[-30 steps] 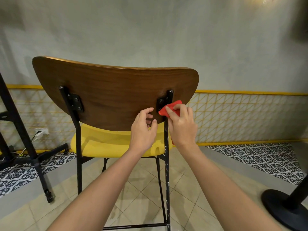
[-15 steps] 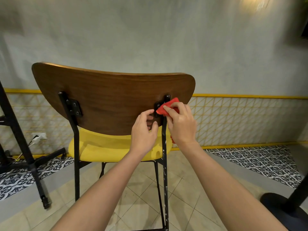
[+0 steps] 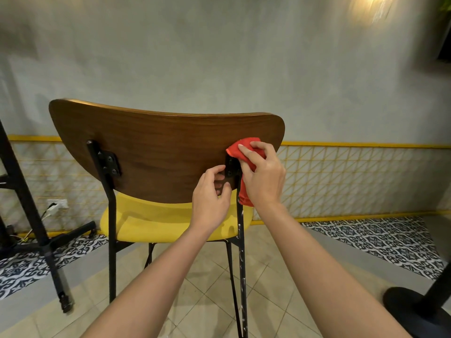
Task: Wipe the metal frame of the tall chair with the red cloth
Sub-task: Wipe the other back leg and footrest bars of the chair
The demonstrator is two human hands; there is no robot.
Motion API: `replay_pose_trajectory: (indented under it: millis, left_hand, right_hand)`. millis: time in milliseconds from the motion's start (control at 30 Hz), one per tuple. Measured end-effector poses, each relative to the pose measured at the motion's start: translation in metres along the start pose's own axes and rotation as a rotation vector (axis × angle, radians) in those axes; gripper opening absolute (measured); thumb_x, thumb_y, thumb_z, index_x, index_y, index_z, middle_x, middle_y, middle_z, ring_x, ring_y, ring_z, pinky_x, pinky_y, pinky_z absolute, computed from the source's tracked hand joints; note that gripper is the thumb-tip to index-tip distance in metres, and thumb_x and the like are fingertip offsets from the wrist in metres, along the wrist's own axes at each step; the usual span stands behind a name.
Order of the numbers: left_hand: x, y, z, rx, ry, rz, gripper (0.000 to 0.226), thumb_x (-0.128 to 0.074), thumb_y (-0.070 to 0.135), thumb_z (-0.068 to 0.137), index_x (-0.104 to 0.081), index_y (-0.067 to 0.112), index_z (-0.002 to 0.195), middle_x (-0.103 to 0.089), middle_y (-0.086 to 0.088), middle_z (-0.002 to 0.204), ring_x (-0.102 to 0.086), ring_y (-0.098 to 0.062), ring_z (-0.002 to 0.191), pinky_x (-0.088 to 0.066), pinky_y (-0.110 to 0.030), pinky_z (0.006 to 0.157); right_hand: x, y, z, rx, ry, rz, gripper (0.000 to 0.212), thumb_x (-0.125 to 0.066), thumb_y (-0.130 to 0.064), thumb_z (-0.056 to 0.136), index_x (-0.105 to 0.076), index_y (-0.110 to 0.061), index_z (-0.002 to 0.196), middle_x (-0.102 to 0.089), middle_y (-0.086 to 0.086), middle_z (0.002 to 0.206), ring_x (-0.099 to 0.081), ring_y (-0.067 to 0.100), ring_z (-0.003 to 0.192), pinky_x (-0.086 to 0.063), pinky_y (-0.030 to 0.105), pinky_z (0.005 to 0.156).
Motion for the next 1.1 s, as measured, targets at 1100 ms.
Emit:
replay_pose_trajectory:
  millis: [1100]
  left_hand:
    - [-0.010,-0.011,-0.001,0.015,0.015,-0.007,0.038,-0.055,0.013,0.091,-0.048,0.019,0.128,-0.055,0.005,0.111,-0.054,-0.008,0.097,-0.043,-0.008,0.071]
  right_hand:
    - [-0.037,0.060,-0.060,-0.450,-0.317,0.152,0.036,-0.062,-0.033,0.087,-0.063,-0.021,0.121,-0.065,-0.003,0.103,-0.059,0.014,0.094,-0.039,0.020,0.077]
Point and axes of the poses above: each hand's wrist, its own z-axis towards the middle knuckle, its own x-axis out of the back of the hand, y = z × x, the point moved 8 cm from there along z, towards the middle knuckle
